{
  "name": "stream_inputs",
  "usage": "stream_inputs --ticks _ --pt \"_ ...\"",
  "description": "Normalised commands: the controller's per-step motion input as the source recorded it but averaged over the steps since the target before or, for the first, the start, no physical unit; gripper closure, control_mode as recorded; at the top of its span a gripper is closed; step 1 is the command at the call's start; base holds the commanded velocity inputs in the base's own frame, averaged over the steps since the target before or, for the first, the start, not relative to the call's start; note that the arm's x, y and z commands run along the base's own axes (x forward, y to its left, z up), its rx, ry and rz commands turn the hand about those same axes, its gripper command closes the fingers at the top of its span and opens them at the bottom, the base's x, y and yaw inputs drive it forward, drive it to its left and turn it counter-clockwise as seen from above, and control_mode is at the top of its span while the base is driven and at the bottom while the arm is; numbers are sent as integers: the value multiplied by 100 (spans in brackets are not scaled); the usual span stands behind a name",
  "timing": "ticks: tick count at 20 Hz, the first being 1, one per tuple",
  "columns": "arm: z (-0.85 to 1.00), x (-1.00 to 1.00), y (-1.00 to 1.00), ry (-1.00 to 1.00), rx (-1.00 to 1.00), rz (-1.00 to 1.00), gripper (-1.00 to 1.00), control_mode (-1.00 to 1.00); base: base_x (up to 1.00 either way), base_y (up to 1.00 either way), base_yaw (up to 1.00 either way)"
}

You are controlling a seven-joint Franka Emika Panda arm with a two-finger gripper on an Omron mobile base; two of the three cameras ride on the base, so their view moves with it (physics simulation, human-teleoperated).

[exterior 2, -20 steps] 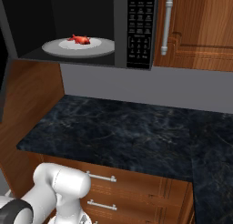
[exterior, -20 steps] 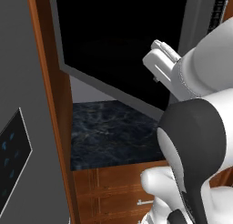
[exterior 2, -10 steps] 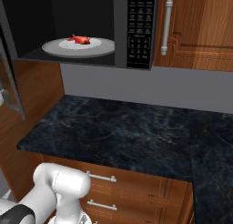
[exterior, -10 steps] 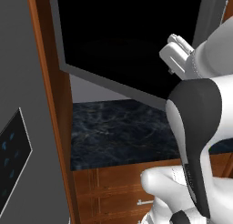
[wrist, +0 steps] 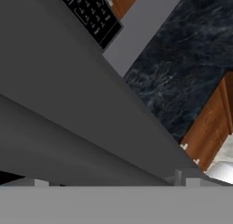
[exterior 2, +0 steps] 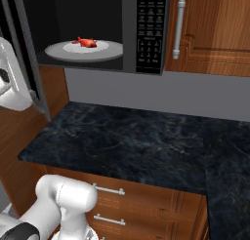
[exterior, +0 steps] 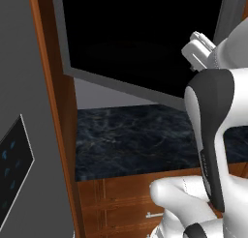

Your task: Transport the fish from the fridge to the microwave and turn on the microwave.

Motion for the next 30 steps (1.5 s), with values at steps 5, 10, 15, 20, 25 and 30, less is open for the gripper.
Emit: stream_inputs --ticks 5,10,15,20,25,30 --pt "-4 56 -21 0 0 0 -100 -100 0 0 0" --pt "-6 53 -19 -3 0 0 -100 -100 0 0 0" --pt "0 52 -6 -3 -1 0 -100 -100 0 0 0" --pt "0 58 -2 0 -2 -4 -100 -100 0 0 0" --pt "0 63 -4 0 0 -3 -100 -100 0 0 0" --pt "0 61 -3 0 0 -1 -100 -100 0 0 0"
